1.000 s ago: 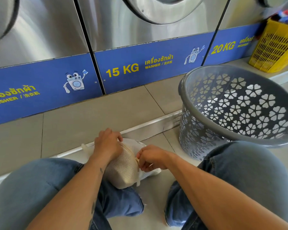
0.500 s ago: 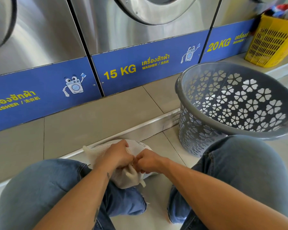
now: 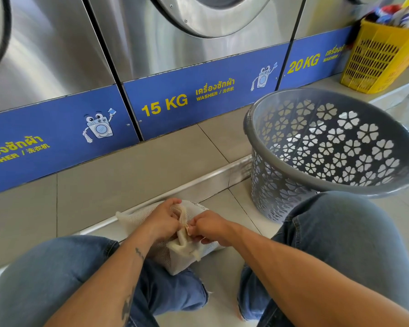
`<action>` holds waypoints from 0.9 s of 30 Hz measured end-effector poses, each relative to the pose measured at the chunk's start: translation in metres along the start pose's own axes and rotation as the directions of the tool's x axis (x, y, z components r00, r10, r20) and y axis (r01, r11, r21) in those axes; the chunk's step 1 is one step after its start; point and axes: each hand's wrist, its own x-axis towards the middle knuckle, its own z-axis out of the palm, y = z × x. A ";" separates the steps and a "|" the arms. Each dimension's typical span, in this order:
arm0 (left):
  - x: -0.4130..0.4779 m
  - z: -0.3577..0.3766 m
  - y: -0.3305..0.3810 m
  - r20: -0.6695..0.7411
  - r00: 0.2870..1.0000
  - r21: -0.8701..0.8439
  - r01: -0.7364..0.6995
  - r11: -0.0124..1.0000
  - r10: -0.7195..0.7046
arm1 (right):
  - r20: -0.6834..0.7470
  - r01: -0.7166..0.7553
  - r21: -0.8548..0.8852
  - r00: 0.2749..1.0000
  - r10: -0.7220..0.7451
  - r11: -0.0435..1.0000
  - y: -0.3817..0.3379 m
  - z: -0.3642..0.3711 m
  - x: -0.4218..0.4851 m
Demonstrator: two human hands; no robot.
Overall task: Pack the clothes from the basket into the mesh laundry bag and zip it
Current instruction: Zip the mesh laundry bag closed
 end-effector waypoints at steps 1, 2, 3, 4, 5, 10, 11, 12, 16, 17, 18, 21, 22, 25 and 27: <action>0.000 -0.001 0.000 -0.017 1.000 -0.001 -0.010 1.000 0.010 | 0.001 0.010 0.002 1.000 -0.010 1.000 -0.001 0.000 0.000; 0.001 -0.001 -0.001 -0.032 0.999 -0.003 -0.017 1.000 0.017 | -0.006 0.015 0.009 1.000 -0.015 1.000 -0.001 0.000 0.001; 0.001 -0.001 -0.001 -0.046 0.999 -0.002 -0.024 1.000 0.023 | -0.019 0.018 0.020 1.000 -0.018 1.000 -0.001 0.000 0.001; 0.001 -0.001 -0.001 -0.054 0.998 0.003 -0.028 1.000 0.028 | -0.034 0.022 0.026 0.999 -0.021 0.999 -0.001 0.000 0.002; 0.001 -0.001 -0.002 -0.054 0.998 0.007 -0.032 0.999 0.033 | -0.048 0.026 0.026 0.999 -0.024 0.999 -0.001 0.000 0.002; -0.001 0.003 -0.002 -0.031 0.999 -0.002 -0.037 0.999 0.037 | -0.066 0.037 0.047 0.997 -0.034 0.998 0.000 -0.001 0.003; 0.000 0.003 -0.003 -0.040 0.999 -0.005 -0.035 0.999 0.035 | -0.061 0.038 0.047 0.997 -0.035 0.998 0.000 0.000 0.002; 0.000 0.003 -0.003 -0.053 0.998 -0.012 -0.033 0.999 0.032 | -0.054 0.037 0.038 0.998 -0.035 0.999 0.000 0.000 0.002; 0.000 0.006 -0.001 -0.109 0.994 -0.042 -0.039 0.998 0.034 | -0.041 0.031 0.003 0.999 -0.031 1.000 0.001 0.003 0.002; 0.001 0.006 -0.001 -0.129 0.991 -0.029 -0.044 0.999 0.040 | -0.044 0.030 -0.003 0.999 -0.030 1.000 0.001 0.004 0.002; 0.001 0.007 -0.001 -0.150 0.988 -0.008 -0.046 0.999 0.044 | -0.049 0.029 -0.009 0.998 -0.029 1.000 0.001 0.005 0.002; 0.002 0.007 -0.001 -0.203 0.978 0.032 -0.050 0.998 0.055 | -0.077 0.024 -0.028 0.997 -0.026 0.999 0.001 0.009 0.002; 0.002 0.007 -0.001 -0.219 0.974 0.035 -0.051 0.998 0.057 | -0.085 0.026 -0.037 0.996 -0.029 0.999 0.002 0.010 0.002; 0.003 0.006 -0.001 -0.259 0.965 0.030 -0.041 0.999 0.048 | -0.078 0.029 -0.075 0.996 -0.034 0.997 0.004 0.014 -0.001; 0.003 0.005 -0.003 -0.259 0.965 0.019 -0.030 0.999 0.034 | -0.080 0.023 -0.078 0.996 -0.030 0.997 0.007 0.017 -0.001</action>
